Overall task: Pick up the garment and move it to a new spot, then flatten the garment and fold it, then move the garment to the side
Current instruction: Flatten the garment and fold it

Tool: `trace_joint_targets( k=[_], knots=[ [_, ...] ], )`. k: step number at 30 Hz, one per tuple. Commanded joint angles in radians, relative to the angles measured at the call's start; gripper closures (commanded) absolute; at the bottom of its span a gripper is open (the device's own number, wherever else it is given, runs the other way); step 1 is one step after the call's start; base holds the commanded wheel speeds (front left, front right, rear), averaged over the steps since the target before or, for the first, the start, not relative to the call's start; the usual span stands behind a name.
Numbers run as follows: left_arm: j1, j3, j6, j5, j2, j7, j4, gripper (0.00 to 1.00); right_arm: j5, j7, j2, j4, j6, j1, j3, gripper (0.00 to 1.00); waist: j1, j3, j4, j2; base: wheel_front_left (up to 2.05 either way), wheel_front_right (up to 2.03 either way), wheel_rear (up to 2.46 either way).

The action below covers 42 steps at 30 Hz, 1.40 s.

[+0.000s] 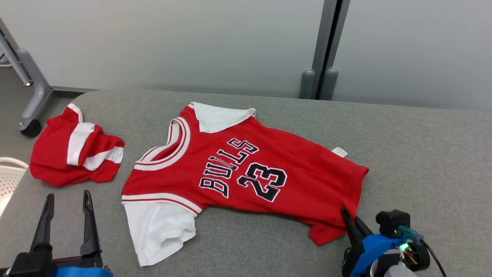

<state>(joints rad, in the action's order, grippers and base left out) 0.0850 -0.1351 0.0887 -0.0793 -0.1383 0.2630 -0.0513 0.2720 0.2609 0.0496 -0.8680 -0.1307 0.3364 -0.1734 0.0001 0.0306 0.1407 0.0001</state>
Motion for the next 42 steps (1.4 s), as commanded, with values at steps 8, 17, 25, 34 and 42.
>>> trace_joint_targets(
  k=[8, 17, 25, 34, 42],
  knots=[
    [0.026, -0.009, 0.003, 0.003, 0.012, 0.002, 0.007, 0.00, 0.012, -0.072, 0.044, 0.311, 0.000, -0.226, 0.025, 1.00, -0.0001, -0.029, -0.068, -0.0001, 0.00, 0.00, 0.00],
    [0.014, -0.017, 0.006, 0.010, 0.019, 0.002, 0.016, 0.00, -0.006, -0.375, 0.065, 0.781, 0.000, -0.501, 0.121, 1.00, -0.0001, -0.012, -0.109, -0.0001, 0.00, 0.00, 0.00],
    [-0.008, -0.021, 0.008, 0.012, 0.024, 0.002, 0.018, 0.00, -0.042, -0.440, 0.053, 0.899, 0.000, -0.511, 0.171, 0.00, -0.0001, 0.009, -0.107, -0.0001, 0.00, 0.00, 0.00],
    [-0.032, -0.032, 0.011, 0.019, 0.025, 0.002, 0.030, 0.00, -0.110, -0.405, 0.168, 0.845, 0.000, -0.274, 0.188, 0.00, -0.0001, 0.051, -0.084, -0.0001, 0.00, 0.00, 0.00],
    [-0.076, -0.023, 0.016, 0.021, 0.030, 0.002, 0.028, 0.00, -0.105, -0.357, 0.204, 0.586, 0.000, -0.076, 0.151, 0.00, -0.0001, 0.099, -0.053, -0.0001, 0.00, 0.00, 0.00]
  ],
)
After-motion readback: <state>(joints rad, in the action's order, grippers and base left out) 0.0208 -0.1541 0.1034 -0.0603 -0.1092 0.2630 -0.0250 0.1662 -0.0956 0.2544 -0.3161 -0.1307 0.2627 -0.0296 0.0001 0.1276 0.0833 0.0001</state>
